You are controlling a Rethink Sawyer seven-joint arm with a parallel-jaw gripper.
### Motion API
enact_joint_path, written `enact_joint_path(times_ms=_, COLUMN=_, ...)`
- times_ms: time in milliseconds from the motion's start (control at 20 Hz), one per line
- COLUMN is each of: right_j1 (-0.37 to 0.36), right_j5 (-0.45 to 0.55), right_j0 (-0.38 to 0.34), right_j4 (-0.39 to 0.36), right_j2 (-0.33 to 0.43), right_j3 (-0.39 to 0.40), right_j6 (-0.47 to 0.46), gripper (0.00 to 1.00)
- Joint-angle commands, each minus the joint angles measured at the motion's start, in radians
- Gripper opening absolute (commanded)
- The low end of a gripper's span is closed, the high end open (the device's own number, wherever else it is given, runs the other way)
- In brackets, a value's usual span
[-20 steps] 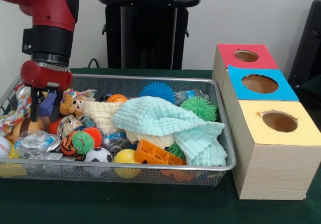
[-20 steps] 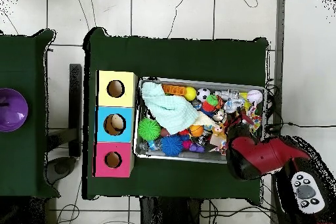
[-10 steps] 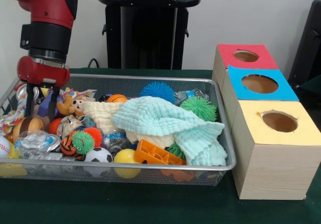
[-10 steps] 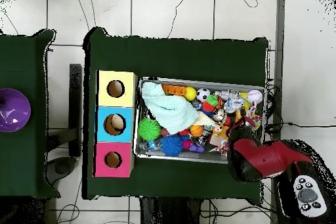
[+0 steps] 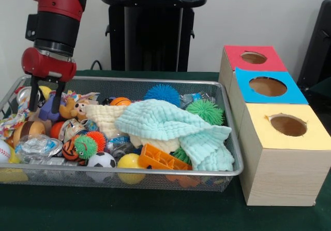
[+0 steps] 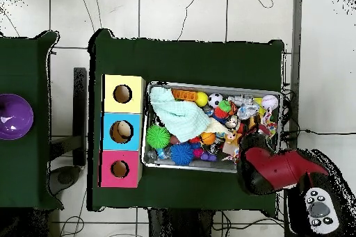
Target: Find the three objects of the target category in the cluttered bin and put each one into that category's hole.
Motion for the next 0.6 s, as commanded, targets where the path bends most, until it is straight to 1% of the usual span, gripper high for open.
enact_joint_path(times_ms=50, right_j1=0.022, right_j5=0.002, right_j0=-0.015, right_j4=0.008, right_j2=0.05, right_j3=0.021, right_j6=0.139, gripper=1.0)
enact_joint_path(times_ms=200, right_j1=0.029, right_j5=0.004, right_j0=-0.018, right_j4=0.004, right_j2=0.055, right_j3=0.014, right_j6=0.138, gripper=1.0)
enact_joint_path(times_ms=300, right_j1=0.045, right_j5=-0.012, right_j0=-0.019, right_j4=0.005, right_j2=0.047, right_j3=0.002, right_j6=0.137, gripper=1.0)
enact_joint_path(times_ms=600, right_j1=0.107, right_j5=0.004, right_j0=-0.055, right_j4=-0.012, right_j2=0.079, right_j3=-0.041, right_j6=0.13, gripper=1.0)
